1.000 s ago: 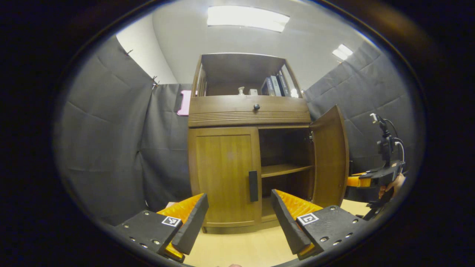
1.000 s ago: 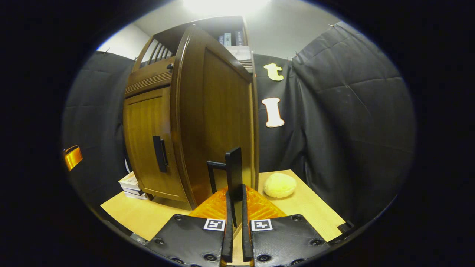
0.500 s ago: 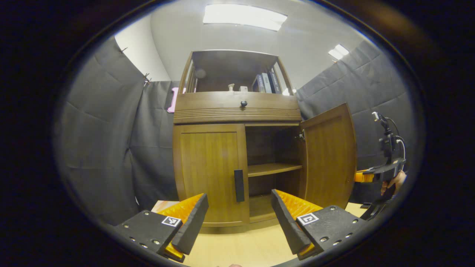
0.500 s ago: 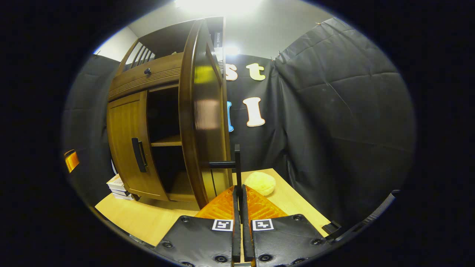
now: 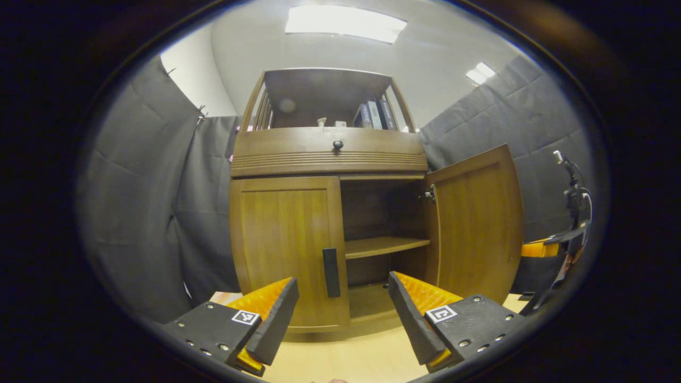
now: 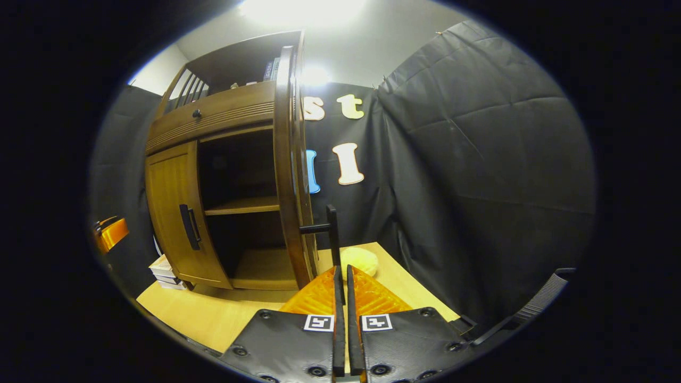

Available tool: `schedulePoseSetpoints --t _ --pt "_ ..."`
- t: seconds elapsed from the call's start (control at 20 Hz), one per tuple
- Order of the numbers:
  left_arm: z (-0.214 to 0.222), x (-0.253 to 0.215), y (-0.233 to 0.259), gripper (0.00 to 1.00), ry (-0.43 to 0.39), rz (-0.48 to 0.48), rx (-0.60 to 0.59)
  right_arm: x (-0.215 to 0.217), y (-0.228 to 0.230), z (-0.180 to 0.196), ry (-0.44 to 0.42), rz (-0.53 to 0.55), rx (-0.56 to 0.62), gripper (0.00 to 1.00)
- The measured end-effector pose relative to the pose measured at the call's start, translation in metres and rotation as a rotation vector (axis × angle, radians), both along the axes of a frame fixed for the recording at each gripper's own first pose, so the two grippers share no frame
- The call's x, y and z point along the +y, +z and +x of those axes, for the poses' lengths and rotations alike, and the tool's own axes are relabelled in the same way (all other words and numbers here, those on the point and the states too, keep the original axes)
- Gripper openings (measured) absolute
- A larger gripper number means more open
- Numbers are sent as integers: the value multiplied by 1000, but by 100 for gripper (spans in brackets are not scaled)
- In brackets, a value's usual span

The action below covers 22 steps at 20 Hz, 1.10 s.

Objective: Open the right door of the double-door shoe cabinet with the right hand, and open the left door with the left hand.

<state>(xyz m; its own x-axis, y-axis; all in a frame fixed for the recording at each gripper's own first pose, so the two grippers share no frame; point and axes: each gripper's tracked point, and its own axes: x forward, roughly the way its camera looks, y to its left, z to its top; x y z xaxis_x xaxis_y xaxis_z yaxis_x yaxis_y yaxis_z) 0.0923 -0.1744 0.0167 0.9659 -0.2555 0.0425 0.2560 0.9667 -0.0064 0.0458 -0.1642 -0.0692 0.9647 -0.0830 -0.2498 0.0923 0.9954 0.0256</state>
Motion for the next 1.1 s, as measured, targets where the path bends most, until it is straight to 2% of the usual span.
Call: schedulePoseSetpoints --t 0.05,0.1,0.2,0.25,0.4,0.45,0.55,0.7,1.1 --pt "7 -2 1 94 -1 3 -4 -1 4 -6 -1 -5 -7 0" --pt "15 -3 1 100 -2 5 -11 -3 8 -12 -4 -10 -13 0" --pt "30 -6 0 94 4 11 -22 2 10 -28 16 -12 -14 10" --pt "40 -6 1 100 11 15 -28 2 10 -37 23 -21 -16 32" --pt "63 -5 -9 100 34 31 -30 -2 20 -51 7 -63 -48 96" --pt "72 -5 -14 94 41 41 -22 -3 20 -54 2 -72 -54 92" --pt "91 -5 -26 94 53 49 -8 -7 21 -63 -12 -85 -54 95" --pt "117 -6 -42 94 75 32 22 -18 18 -73 -48 -112 -39 92" --pt "182 -4 -66 94 117 13 56 -26 7 -88 -105 -113 0 93"
